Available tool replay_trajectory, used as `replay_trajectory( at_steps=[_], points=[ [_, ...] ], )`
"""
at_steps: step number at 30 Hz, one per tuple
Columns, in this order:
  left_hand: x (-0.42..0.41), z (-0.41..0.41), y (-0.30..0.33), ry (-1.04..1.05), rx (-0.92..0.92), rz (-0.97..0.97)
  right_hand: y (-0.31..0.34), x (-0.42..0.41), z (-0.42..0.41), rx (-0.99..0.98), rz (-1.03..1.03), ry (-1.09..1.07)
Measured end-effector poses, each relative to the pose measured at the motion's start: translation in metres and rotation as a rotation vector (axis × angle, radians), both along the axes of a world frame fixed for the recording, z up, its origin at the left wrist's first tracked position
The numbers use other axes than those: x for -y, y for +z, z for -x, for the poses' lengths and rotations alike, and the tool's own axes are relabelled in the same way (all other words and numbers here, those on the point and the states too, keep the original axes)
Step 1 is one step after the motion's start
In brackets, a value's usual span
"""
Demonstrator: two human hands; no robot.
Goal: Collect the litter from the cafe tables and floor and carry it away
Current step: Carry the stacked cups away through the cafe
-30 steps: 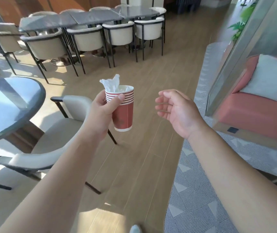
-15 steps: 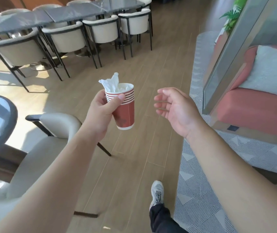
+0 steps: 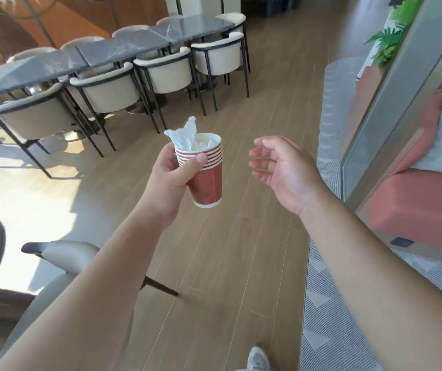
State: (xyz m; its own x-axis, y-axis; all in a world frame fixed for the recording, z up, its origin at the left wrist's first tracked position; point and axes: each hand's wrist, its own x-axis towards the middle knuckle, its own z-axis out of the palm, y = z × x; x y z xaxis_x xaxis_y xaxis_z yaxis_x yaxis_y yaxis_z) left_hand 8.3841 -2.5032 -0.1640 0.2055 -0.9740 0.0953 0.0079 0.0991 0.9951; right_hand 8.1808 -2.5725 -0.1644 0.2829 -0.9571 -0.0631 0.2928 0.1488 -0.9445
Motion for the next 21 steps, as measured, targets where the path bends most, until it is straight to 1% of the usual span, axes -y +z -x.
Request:
replay_trajectory(
  at_steps=[6,12,21],
  points=[
    [0.068,-0.020,0.003,0.017,-0.007,0.004,0.001,0.066,-0.016,-0.002,-0.009,0.010],
    [0.143,-0.064,-0.017,0.022,-0.046,-0.028,-0.012,0.141,-0.058,-0.039,-0.026,0.004],
    [0.322,-0.158,-0.033,-0.080,-0.093,-0.039,-0.019,0.296,-0.151,-0.085,-0.045,-0.103]
  ],
)
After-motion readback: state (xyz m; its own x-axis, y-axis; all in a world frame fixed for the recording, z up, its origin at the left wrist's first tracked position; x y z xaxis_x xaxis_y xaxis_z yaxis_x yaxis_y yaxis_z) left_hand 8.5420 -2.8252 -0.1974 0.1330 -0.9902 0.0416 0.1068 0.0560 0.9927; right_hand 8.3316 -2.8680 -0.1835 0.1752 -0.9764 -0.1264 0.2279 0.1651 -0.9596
